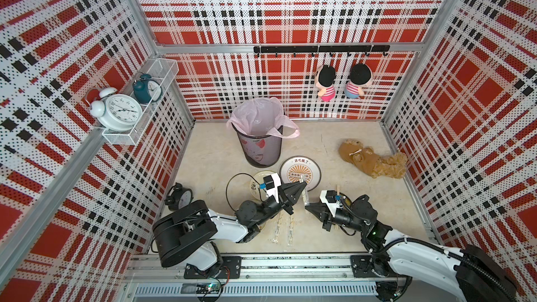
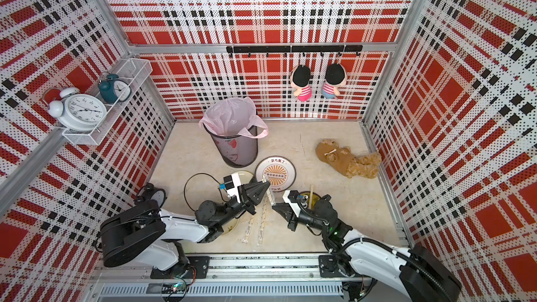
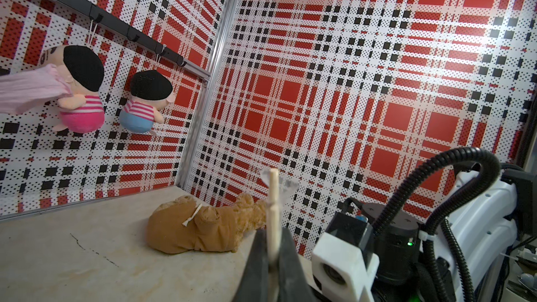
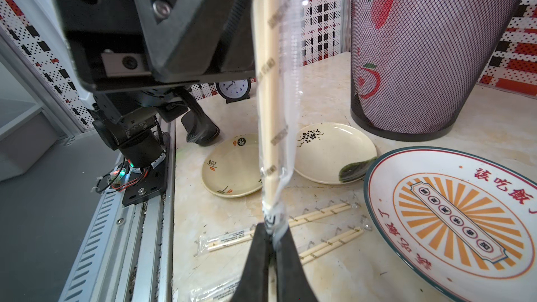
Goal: Remove the packaging of disposable chopsticks
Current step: Remove the packet bag from the disposable chopsticks.
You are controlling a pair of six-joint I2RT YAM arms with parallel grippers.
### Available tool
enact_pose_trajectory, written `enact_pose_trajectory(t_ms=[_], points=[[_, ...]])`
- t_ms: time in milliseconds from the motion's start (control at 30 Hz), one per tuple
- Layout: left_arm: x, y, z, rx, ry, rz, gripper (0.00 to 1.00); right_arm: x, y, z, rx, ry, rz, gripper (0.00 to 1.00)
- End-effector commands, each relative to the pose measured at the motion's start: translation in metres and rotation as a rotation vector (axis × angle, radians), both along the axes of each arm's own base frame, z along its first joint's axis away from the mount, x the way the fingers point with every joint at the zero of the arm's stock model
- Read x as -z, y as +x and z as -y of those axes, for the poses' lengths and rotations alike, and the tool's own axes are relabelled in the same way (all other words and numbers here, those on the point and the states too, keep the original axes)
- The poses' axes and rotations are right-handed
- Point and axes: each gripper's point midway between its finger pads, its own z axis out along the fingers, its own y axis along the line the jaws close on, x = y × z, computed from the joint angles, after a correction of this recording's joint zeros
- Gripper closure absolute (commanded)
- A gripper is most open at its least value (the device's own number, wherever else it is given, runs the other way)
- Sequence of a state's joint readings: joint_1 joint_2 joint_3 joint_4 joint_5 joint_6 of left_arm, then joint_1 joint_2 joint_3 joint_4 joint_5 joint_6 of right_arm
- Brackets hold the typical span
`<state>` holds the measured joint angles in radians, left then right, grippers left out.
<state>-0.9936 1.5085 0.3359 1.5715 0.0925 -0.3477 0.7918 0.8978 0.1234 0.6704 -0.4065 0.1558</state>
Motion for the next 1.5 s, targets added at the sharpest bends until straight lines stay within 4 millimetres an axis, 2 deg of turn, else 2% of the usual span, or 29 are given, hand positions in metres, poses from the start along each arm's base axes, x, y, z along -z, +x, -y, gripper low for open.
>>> enact_pose_trajectory(t_ms=[0,100,200,300,400,533,633,733,767,800,900,1000,1267,1367,1467], points=[[0.09,-0.011,0.015,0.09,0.258,-0.162,1.0,-0.13,-0.001,0.0,0.001,0.312,0.314,1.0],[0.096,-0.011,0.015,0.089,0.269,-0.17,0.95,-0.132,-0.001,0.0,0.002,0.317,0.314,1.0],[0.1,-0.011,0.01,0.089,0.256,-0.196,1.0,-0.135,0.0,-0.001,0.002,0.322,0.318,1.0],[0.099,-0.01,0.006,0.087,0.244,-0.199,1.0,-0.136,0.001,-0.001,0.003,0.32,0.316,1.0],[0.1,-0.012,0.007,0.097,0.247,-0.2,0.93,-0.138,0.001,-0.001,0.008,0.325,0.319,1.0],[0.101,-0.011,0.004,0.088,0.239,-0.205,1.0,-0.138,0.003,-0.003,0.005,0.321,0.315,1.0],[0.102,-0.012,0.003,0.089,0.242,-0.206,1.0,-0.135,0.005,-0.004,0.01,0.32,0.309,1.0],[0.103,-0.014,0.005,0.107,0.243,-0.205,0.9,-0.133,0.006,-0.003,0.021,0.318,0.309,1.0],[0.102,-0.014,0.005,0.104,0.242,-0.205,0.91,-0.134,0.006,-0.002,0.022,0.32,0.31,1.0],[0.103,-0.014,0.004,0.102,0.244,-0.206,0.98,-0.134,0.005,-0.002,0.02,0.321,0.311,1.0],[0.104,-0.012,0.005,0.094,0.256,-0.21,1.0,-0.135,0.005,-0.002,0.021,0.318,0.312,1.0],[0.106,-0.011,0.01,0.092,0.273,-0.213,0.93,-0.134,0.005,-0.002,0.025,0.311,0.314,1.0],[0.11,-0.013,0.013,0.102,0.288,-0.221,0.91,-0.14,0.004,0.003,0.041,0.322,0.336,1.0],[0.111,-0.015,0.016,0.106,0.293,-0.221,0.92,-0.144,0.003,0.005,0.047,0.327,0.346,1.0],[0.114,-0.014,0.017,0.105,0.304,-0.225,0.89,-0.145,0.004,0.005,0.051,0.332,0.349,1.0]])
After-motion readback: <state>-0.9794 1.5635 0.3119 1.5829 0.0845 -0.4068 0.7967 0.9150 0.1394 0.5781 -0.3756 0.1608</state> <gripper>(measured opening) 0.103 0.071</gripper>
